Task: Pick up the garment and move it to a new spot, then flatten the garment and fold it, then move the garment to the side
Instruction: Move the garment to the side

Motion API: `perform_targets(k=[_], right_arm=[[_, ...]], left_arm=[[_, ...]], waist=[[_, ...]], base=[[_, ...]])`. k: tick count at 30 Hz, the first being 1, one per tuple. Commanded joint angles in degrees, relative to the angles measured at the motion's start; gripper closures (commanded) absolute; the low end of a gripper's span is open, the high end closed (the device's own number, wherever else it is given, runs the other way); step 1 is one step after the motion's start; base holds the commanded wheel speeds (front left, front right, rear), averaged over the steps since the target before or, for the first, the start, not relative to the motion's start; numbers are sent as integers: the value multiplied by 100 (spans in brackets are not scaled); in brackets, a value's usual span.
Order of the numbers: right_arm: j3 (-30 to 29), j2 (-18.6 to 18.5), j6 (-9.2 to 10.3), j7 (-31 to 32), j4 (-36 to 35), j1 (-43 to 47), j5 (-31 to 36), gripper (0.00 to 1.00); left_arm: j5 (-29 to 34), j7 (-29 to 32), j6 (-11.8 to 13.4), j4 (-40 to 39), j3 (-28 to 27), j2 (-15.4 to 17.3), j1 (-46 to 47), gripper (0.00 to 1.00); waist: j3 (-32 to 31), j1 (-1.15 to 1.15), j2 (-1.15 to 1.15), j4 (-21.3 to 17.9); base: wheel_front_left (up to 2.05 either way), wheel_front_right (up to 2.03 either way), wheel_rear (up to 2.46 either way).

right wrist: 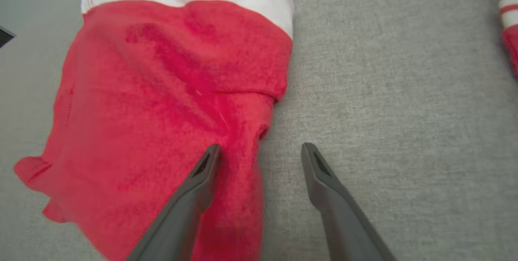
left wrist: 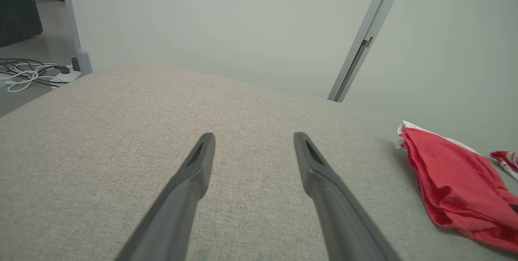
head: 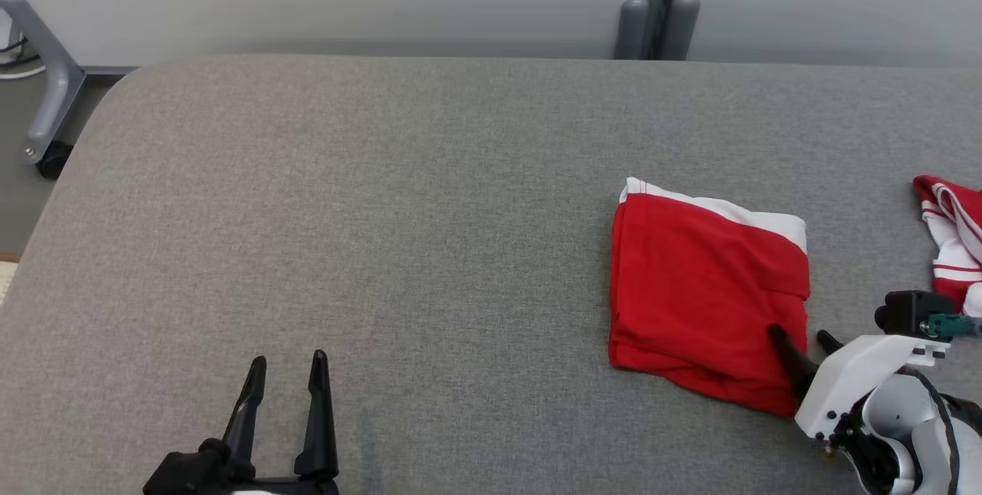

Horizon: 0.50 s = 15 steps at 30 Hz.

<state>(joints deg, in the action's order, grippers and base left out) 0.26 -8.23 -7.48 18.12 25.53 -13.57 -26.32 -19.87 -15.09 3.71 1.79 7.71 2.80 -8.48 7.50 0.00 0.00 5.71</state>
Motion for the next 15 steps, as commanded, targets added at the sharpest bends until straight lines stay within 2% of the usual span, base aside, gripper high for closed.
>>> perform_targets(k=[1, 3, 4, 5, 9, 12, 15], right_arm=[[-41, -5, -2, 37, 156, -151, 90, 0], [-59, 91, -2, 25, 417, -312, 68, 0], [-68, 134, -2, 2, 544, -381, 31, 55], [-87, 158, -2, -74, 647, -458, 22, 100], [-49, 58, -2, -473, 710, -776, 7, 100], [4, -215, -1, -628, 470, -945, 3, 100], [28, -636, -1, -498, 93, -1078, 28, 100]], left_arm=[[-38, -7, 29, 1, 34, 20, 154, 0], [-43, -7, 38, 21, 78, 20, 193, 0], [-51, -7, 42, 35, 89, 22, 213, 0], [-55, -7, 49, 39, 92, 22, 223, 0], [-72, -7, 96, 8, 49, 20, 193, 0], [-61, -7, 88, -5, 12, 19, 138, 0], [-15, -7, 44, -14, -10, 20, 157, 0]], waist=[[145, 0, 0, 128], [204, 0, 0, 177], [222, 0, 0, 190], [234, 0, 0, 197], [244, 0, 0, 115], [251, 0, 0, -61], [296, 0, 0, -272]], base=[[0, 0, 0], [0, 0, 0], [0, 0, 0], [0, 0, 0], [0, 0, 0], [0, 0, 0], [0, 0, 0]])
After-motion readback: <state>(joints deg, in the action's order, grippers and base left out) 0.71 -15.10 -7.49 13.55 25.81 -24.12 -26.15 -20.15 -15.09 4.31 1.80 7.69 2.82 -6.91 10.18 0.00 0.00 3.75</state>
